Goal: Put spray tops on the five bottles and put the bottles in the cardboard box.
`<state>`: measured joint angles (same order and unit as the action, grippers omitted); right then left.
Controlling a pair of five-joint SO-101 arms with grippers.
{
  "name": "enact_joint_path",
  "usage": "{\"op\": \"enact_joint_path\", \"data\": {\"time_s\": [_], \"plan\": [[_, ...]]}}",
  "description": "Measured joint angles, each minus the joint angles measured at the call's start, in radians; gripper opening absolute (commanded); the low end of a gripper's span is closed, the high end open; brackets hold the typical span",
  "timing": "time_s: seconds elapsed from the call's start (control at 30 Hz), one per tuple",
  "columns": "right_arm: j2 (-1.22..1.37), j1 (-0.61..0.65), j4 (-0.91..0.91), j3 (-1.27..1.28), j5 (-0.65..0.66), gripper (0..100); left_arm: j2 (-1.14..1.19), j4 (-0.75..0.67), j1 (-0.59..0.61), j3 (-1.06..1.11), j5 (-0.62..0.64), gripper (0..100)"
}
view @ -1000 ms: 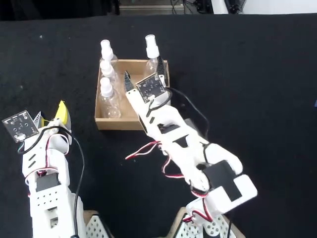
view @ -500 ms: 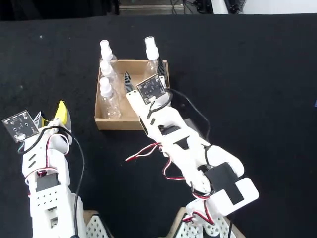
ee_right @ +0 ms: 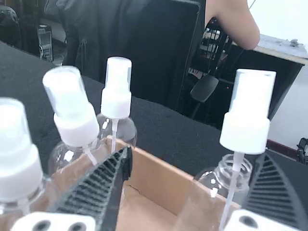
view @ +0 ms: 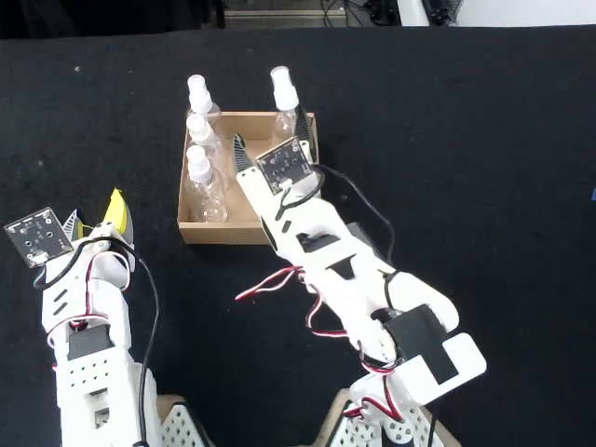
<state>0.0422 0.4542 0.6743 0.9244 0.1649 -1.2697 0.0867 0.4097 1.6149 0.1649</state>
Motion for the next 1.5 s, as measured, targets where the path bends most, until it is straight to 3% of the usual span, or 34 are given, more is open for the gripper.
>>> {"op": "enact_joint_path", "data": {"time_s": [0.2,0.93,1.5], "plan": [[0.0,0.0,-0.107,-0.068,0.0,35.4,0.0,0.0,0.0,0.0,0.0,22],[-0.044,0.0,-0.107,-0.075,-0.002,35.4,0.0,0.0,0.0,0.0,0.0,22],[-0.015,0.0,-0.107,-0.075,-0.074,35.4,0.0,0.0,0.0,0.0,0.0,22]]}}
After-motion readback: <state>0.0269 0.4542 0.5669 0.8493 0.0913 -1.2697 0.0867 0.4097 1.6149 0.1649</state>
